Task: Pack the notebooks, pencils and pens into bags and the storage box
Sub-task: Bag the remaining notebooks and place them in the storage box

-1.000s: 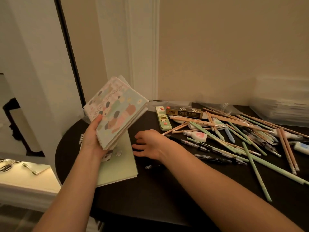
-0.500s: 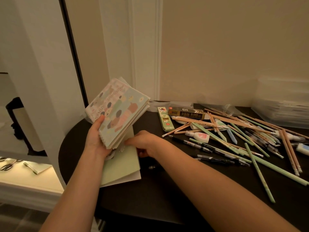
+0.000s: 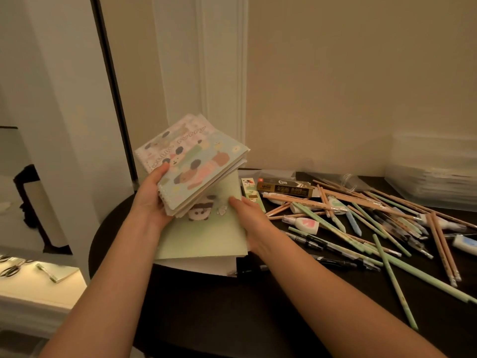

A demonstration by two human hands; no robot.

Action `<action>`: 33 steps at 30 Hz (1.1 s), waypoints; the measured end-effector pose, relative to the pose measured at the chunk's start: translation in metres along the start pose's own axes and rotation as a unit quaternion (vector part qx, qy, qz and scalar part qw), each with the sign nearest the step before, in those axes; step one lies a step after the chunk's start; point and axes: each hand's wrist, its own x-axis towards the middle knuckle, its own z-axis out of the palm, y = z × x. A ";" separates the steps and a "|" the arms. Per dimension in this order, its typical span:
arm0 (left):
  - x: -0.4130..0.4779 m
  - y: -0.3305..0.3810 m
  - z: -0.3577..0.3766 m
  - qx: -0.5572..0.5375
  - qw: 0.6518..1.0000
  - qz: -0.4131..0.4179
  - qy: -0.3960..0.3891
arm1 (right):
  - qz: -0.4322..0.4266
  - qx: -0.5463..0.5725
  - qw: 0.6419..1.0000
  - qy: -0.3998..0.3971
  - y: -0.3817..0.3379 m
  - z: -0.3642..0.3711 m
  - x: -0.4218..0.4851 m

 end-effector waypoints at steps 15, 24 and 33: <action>0.000 -0.021 0.067 0.055 0.998 -0.032 -0.028 | -0.175 0.082 0.962 0.191 -0.068 -0.101 -0.018; 0.003 -0.078 0.095 0.064 0.993 -0.091 -0.043 | -0.208 0.118 0.924 0.298 -0.095 -0.188 -0.046; 0.008 -0.133 0.110 0.071 0.990 -0.114 -0.031 | -0.216 0.178 0.899 0.336 -0.107 -0.247 -0.061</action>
